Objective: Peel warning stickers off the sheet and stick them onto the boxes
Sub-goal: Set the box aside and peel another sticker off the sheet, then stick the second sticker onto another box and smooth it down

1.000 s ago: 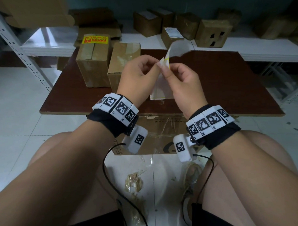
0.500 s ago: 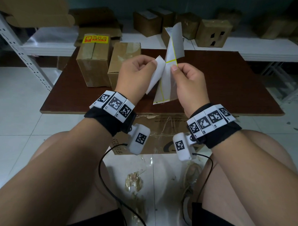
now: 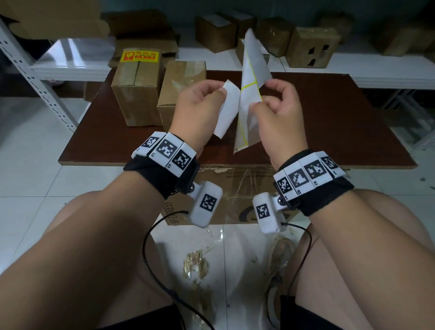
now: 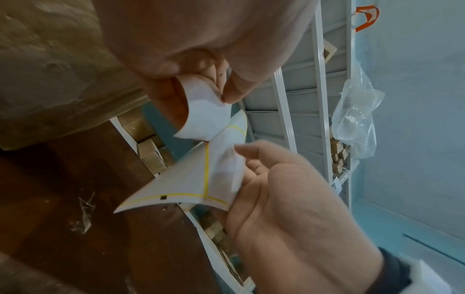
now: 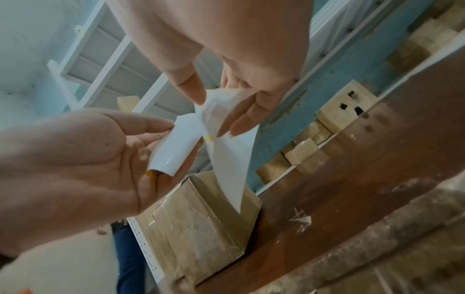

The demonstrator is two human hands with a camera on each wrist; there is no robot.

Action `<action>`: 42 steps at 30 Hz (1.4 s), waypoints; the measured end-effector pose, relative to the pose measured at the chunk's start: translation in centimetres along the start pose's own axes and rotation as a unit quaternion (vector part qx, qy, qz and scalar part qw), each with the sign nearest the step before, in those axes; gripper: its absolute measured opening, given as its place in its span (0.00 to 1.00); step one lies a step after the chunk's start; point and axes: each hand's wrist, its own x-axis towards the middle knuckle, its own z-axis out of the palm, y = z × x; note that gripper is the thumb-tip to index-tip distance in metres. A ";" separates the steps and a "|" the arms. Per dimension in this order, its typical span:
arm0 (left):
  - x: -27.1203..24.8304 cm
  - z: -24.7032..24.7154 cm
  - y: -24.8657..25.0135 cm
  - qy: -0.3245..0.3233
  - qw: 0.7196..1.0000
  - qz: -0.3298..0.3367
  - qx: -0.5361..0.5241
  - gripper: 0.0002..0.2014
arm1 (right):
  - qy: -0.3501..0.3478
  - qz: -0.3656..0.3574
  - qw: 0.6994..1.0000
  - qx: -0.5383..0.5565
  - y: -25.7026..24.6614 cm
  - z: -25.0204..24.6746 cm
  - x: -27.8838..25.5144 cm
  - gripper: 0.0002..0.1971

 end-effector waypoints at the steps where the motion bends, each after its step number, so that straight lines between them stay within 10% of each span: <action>1: -0.1 0.1 -0.1 -0.006 1.000 0.011 0.011 0.10 | -0.008 -0.011 1.000 -0.014 0.0 0.0 -0.1 0.21; 7: -0.6 0.2 -0.5 -0.054 0.995 0.057 0.067 0.09 | -0.011 -0.010 0.996 -0.090 0.5 -0.2 0.1 0.08; 31: -0.2 -0.5 1.3 0.021 0.979 -0.097 -0.178 0.06 | 0.058 0.062 0.995 -0.049 1.2 0.0 2.3 0.13; 34: 0.0 -0.7 1.0 0.038 0.972 -0.114 -0.203 0.17 | 0.088 0.109 0.990 -0.014 2.3 -0.2 3.9 0.12; 42: 0.4 -1.9 0.6 0.099 0.977 -0.090 -0.166 0.30 | 0.080 0.228 0.969 -0.054 2.1 0.0 4.1 0.46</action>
